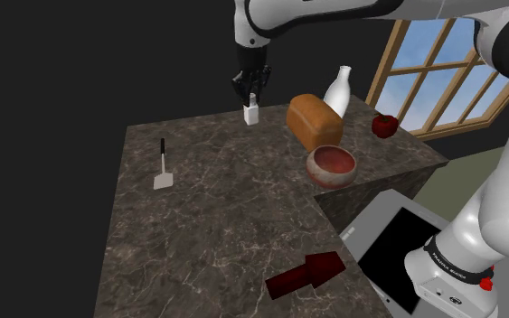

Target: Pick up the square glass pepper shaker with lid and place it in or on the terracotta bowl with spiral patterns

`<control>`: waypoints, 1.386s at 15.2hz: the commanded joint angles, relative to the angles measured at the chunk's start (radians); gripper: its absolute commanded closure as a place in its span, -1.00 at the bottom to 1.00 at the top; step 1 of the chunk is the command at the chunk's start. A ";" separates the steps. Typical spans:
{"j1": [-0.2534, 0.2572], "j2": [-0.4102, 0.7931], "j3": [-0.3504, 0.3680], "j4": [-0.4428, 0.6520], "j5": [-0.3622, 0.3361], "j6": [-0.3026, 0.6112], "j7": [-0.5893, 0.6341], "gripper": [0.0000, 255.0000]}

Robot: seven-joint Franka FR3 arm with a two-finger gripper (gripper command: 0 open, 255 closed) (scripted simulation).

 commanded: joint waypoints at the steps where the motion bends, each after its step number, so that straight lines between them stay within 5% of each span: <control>1: -0.017 -0.071 -0.002 -0.086 0.018 0.018 -0.015 1.00; 11: -0.076 -0.481 -0.054 -0.526 0.113 0.065 -0.144 1.00; 21: -0.095 -0.869 -0.156 -0.825 0.132 -0.019 -0.279 1.00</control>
